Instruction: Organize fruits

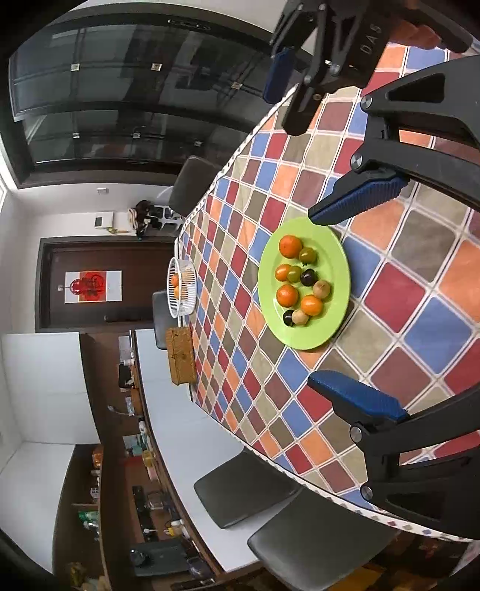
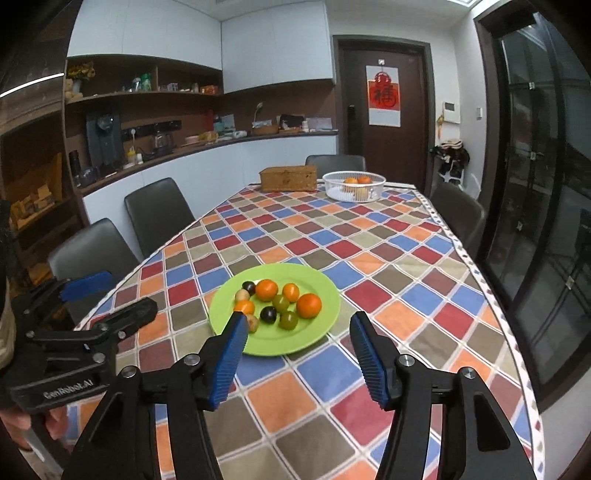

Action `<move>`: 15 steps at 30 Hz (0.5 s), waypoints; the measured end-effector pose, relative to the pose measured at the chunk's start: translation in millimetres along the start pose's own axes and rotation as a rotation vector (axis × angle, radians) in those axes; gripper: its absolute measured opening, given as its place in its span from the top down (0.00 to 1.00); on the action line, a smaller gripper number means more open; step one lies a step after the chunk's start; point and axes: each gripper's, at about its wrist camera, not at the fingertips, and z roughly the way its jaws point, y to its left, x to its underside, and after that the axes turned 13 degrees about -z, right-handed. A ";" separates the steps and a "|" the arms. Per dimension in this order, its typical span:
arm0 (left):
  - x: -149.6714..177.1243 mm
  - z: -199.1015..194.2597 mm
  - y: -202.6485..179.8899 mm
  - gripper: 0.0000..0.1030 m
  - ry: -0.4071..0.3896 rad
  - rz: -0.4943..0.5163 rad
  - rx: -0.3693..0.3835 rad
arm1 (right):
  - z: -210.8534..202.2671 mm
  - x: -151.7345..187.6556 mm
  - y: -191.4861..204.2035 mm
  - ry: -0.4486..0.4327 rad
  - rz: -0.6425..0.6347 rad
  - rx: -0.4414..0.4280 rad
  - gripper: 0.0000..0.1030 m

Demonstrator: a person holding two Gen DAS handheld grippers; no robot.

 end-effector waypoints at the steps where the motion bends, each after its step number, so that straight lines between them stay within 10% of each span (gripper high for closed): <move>1: 2.0 -3.8 -0.3 0.21 -0.004 -0.002 0.000 | -4.3 2.1 1.3 -0.003 -0.001 0.001 0.43; 15: 30.1 -55.9 -5.8 0.19 -0.055 -0.007 -0.003 | -56.9 35.6 17.7 -0.010 0.014 0.005 0.43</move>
